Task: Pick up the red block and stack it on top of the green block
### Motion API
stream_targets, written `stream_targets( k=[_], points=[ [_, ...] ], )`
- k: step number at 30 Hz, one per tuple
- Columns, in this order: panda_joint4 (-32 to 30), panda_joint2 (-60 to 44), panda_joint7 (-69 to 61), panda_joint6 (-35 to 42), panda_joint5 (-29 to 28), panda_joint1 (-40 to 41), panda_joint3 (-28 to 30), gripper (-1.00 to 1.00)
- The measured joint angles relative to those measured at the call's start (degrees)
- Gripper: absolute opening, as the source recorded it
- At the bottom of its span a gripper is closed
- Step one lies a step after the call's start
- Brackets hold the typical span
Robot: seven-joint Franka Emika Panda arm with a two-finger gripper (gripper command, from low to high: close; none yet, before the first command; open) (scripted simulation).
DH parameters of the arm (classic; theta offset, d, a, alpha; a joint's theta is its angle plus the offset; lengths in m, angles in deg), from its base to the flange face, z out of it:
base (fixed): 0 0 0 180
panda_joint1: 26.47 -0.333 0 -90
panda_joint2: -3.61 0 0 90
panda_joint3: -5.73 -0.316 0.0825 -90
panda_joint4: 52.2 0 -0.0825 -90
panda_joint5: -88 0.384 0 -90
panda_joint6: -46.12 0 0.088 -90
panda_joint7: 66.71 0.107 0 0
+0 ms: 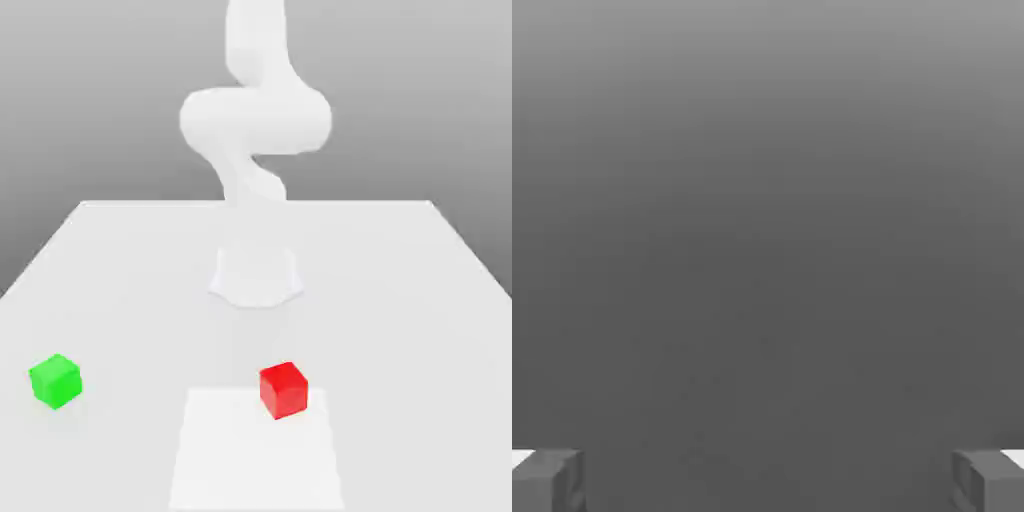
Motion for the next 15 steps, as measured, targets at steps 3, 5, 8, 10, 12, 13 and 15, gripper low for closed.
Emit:
stream_targets(
  k=[3, 5, 8, 10, 12, 13, 15],
  points=[
    [-4.5, -4.9, 8.1, -3.7, 1.1, 2.0, -3.2, 0.0],
    [-7.3, -8.0, 13.2, -6.0, 1.7, 3.4, -5.3, 0.0],
    [-11.5, -12.5, 20.7, -9.5, 2.9, 5.4, -8.4, 0.0],
    [-14.3, -15.6, 25.9, -11.9, 3.4, 6.5, -10.2, 0.0],
    [-17.1, -18.7, 31.2, -14.2, 3.8, 7.4, -11.7, 0.0],
    [-18.6, -20.2, 33.8, -15.4, 4.0, 7.9, -12.6, 0.0],
    [-21.4, -23.3, 38.9, -17.7, 4.5, 8.8, -14.2, 0.0]
  ],
)
